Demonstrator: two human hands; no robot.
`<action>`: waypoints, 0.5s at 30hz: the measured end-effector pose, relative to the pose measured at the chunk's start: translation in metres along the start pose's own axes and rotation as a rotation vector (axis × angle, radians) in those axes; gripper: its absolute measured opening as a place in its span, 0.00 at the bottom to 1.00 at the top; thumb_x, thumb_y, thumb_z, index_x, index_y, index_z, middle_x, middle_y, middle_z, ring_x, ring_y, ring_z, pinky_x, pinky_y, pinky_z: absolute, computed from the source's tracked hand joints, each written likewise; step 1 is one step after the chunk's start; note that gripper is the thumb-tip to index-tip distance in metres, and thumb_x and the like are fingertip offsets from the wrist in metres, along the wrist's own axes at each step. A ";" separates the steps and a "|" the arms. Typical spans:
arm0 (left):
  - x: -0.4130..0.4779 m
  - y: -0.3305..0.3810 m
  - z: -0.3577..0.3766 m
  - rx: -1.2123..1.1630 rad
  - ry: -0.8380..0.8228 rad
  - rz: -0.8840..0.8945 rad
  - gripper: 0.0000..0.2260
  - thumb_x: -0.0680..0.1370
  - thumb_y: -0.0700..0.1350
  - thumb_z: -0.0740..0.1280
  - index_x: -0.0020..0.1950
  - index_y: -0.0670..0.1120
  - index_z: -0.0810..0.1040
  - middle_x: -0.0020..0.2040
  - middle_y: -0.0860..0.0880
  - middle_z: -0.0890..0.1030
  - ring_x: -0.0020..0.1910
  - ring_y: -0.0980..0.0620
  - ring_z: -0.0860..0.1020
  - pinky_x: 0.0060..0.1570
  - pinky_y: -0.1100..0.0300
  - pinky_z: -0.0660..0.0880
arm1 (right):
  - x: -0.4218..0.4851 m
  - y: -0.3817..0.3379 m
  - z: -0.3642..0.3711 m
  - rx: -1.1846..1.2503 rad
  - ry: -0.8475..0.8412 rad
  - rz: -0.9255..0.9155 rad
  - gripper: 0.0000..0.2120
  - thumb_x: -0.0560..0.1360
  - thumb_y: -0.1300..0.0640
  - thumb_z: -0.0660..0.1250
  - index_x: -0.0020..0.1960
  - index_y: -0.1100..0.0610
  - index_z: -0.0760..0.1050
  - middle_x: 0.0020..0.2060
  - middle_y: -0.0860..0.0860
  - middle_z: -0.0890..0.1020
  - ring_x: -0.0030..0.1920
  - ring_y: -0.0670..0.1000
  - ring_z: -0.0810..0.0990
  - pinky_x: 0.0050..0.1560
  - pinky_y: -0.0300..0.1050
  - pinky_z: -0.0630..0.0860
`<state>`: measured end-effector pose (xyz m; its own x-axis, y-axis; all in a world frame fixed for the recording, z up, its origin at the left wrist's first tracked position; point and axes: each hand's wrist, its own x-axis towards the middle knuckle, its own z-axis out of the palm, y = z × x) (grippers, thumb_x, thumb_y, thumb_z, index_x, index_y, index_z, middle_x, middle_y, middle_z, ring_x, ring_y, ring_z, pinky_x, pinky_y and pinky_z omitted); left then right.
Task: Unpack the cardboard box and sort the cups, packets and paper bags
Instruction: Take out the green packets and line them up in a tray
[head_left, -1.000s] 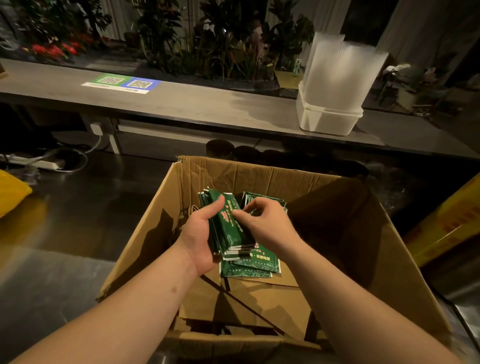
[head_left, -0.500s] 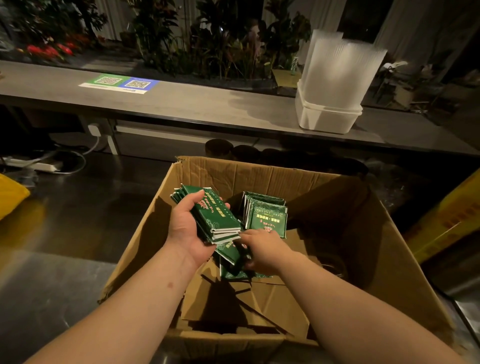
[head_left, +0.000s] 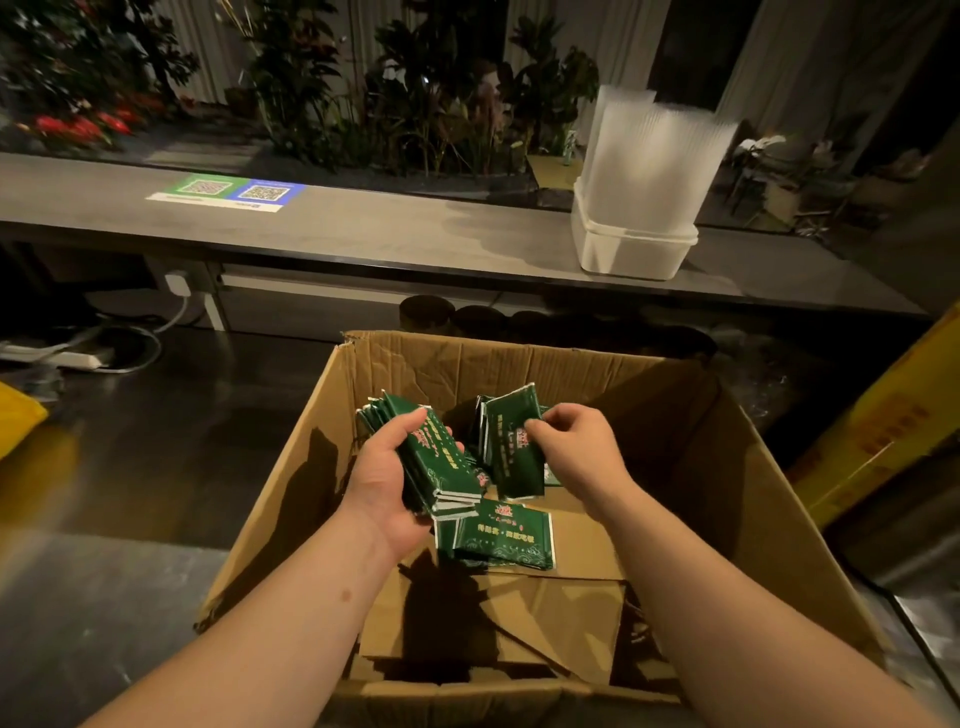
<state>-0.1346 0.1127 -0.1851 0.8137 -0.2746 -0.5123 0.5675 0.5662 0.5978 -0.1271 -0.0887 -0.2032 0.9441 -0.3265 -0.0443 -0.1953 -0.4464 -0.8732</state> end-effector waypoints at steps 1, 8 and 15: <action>-0.001 -0.001 0.001 0.025 -0.012 -0.015 0.16 0.78 0.52 0.69 0.57 0.41 0.81 0.51 0.40 0.82 0.54 0.38 0.81 0.60 0.40 0.76 | -0.002 -0.008 0.000 0.016 -0.004 0.002 0.06 0.78 0.54 0.70 0.43 0.54 0.81 0.41 0.52 0.85 0.46 0.52 0.85 0.52 0.60 0.83; -0.009 -0.010 0.007 0.236 -0.005 -0.016 0.18 0.79 0.56 0.69 0.58 0.43 0.85 0.53 0.39 0.86 0.56 0.38 0.84 0.63 0.39 0.77 | -0.031 -0.051 0.031 -0.006 -0.183 -0.005 0.10 0.74 0.48 0.71 0.42 0.55 0.79 0.40 0.54 0.85 0.45 0.54 0.85 0.48 0.61 0.84; -0.014 -0.006 0.012 0.296 -0.040 -0.020 0.21 0.79 0.60 0.67 0.58 0.43 0.84 0.50 0.41 0.87 0.51 0.40 0.85 0.57 0.44 0.79 | -0.057 -0.057 0.018 0.229 -0.263 0.036 0.08 0.81 0.52 0.68 0.55 0.54 0.81 0.49 0.53 0.84 0.51 0.52 0.83 0.48 0.44 0.79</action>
<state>-0.1477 0.1040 -0.1747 0.8027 -0.3171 -0.5051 0.5911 0.3109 0.7443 -0.1647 -0.0298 -0.1600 0.9796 -0.0996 -0.1747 -0.1935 -0.2303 -0.9537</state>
